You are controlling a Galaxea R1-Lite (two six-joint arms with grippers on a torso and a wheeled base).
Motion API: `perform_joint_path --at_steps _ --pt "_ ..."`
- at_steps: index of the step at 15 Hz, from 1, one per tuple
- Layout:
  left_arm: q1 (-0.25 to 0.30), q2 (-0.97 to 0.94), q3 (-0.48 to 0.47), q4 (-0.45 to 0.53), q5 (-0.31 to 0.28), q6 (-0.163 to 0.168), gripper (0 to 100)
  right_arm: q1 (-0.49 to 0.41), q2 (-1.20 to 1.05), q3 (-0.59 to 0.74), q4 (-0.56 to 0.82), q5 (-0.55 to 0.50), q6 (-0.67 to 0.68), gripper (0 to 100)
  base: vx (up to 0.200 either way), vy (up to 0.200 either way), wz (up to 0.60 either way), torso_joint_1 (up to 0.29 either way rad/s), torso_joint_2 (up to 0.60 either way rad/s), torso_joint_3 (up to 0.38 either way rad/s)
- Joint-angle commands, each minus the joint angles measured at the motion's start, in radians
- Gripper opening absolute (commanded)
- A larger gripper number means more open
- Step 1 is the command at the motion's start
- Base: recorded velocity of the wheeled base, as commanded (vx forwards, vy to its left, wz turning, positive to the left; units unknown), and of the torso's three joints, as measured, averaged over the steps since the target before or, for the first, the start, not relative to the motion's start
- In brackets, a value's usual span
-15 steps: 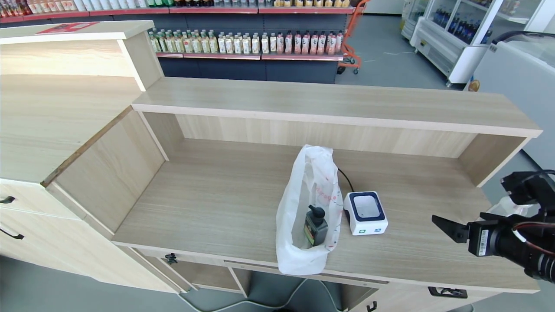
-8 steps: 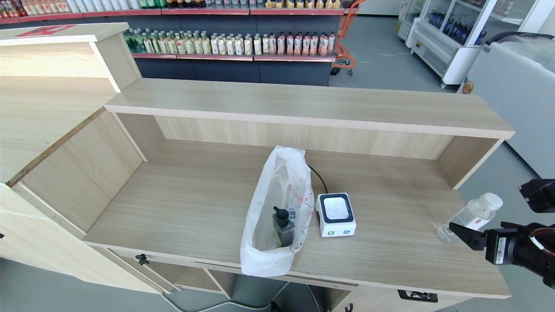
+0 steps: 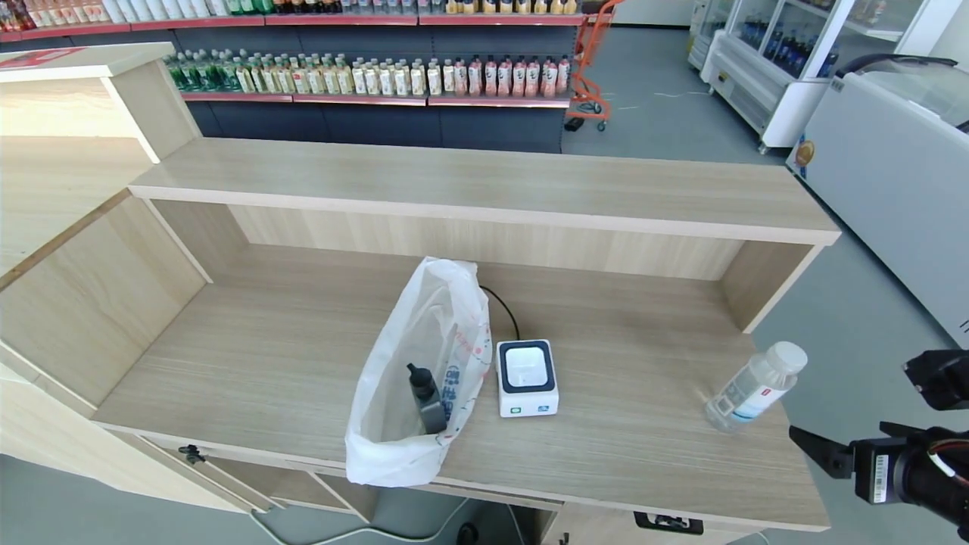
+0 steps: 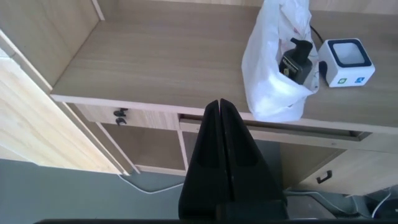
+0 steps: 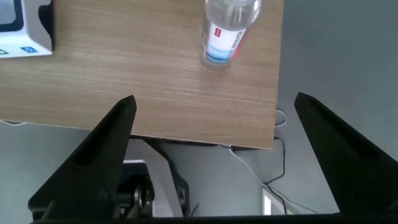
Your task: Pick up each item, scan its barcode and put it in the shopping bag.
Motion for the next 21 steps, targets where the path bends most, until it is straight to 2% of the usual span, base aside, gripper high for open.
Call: perform_joint_path --at_steps 1,8,13,17,21 --pt "0.000 0.001 0.000 -0.002 0.000 -0.002 0 0.001 -0.031 0.050 0.001 0.001 -0.019 100 0.000 -0.200 0.00 0.002 0.00 -0.002" --pt "0.000 0.000 0.000 -0.002 0.000 -0.002 0 0.002 -0.071 0.093 0.003 0.006 -0.024 100 0.000 0.000 0.00 0.000 0.00 0.000" --pt "0.000 0.000 0.000 0.000 0.000 -0.002 0 -0.001 -0.066 0.108 0.003 -0.002 -0.024 100 -0.200 0.000 0.00 0.009 0.00 0.003" --pt "0.000 0.001 0.000 0.000 0.000 -0.002 0 -0.025 -0.045 0.093 -0.001 -0.022 -0.022 100 0.000 0.000 0.00 0.000 0.00 0.000" --pt "0.000 0.000 0.000 0.000 0.000 -0.002 0 -0.051 -0.029 0.087 -0.002 -0.023 -0.022 100 0.000 -0.200 0.00 0.005 0.00 0.000"
